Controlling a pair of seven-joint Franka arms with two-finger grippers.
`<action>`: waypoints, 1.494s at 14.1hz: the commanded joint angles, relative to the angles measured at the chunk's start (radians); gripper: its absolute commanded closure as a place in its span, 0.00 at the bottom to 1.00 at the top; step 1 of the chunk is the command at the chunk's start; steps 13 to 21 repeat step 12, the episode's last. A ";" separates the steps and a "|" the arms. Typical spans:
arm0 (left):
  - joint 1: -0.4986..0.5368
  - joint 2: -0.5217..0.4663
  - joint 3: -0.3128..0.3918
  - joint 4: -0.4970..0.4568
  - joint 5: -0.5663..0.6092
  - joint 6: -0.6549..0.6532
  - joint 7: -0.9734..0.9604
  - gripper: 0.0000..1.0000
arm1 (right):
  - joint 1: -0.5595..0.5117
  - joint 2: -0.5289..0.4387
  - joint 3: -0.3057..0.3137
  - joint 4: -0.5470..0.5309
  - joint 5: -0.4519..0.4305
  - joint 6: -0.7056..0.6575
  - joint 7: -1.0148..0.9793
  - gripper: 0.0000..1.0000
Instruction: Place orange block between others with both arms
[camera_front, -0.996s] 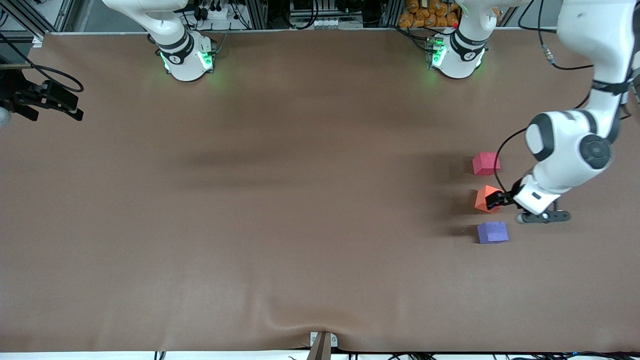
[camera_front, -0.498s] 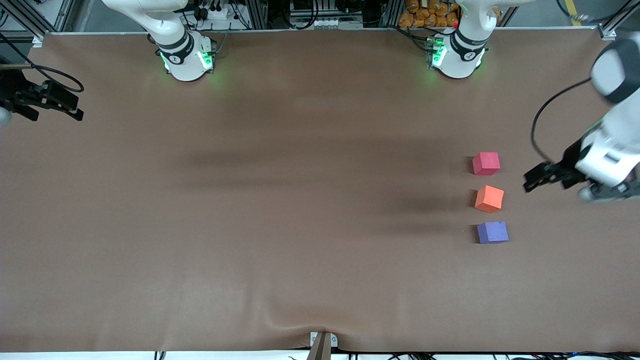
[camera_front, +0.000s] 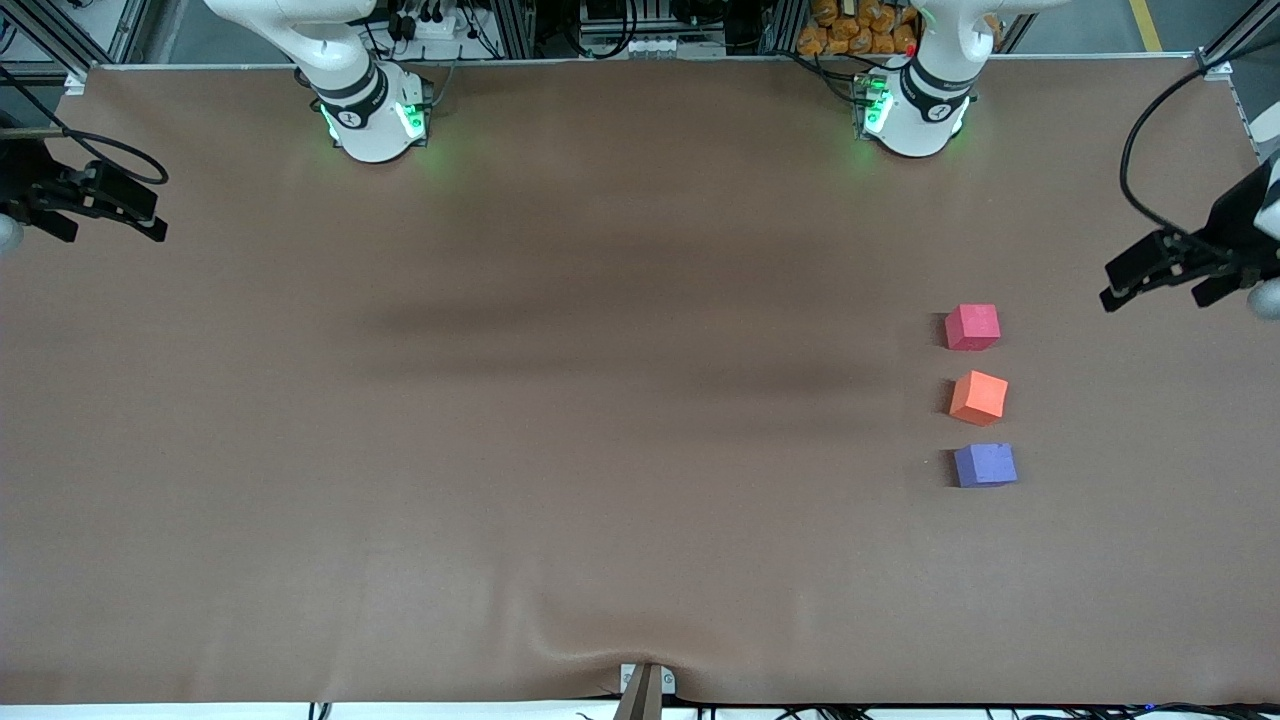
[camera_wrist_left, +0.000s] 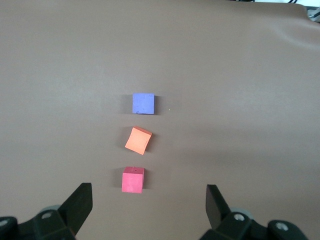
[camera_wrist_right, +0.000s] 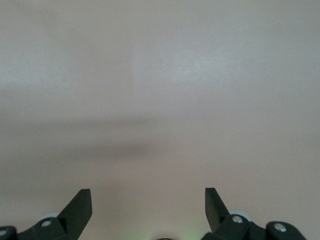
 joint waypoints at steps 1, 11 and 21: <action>0.009 -0.031 -0.022 0.012 0.009 -0.035 -0.001 0.00 | 0.011 0.005 -0.002 0.012 -0.010 -0.004 0.013 0.00; -0.088 -0.118 0.034 -0.056 0.022 -0.127 -0.014 0.00 | 0.011 0.005 -0.002 0.010 -0.010 -0.005 0.013 0.00; -0.087 -0.121 0.051 -0.055 0.023 -0.128 -0.014 0.00 | 0.011 0.005 -0.002 0.010 -0.010 -0.005 0.013 0.00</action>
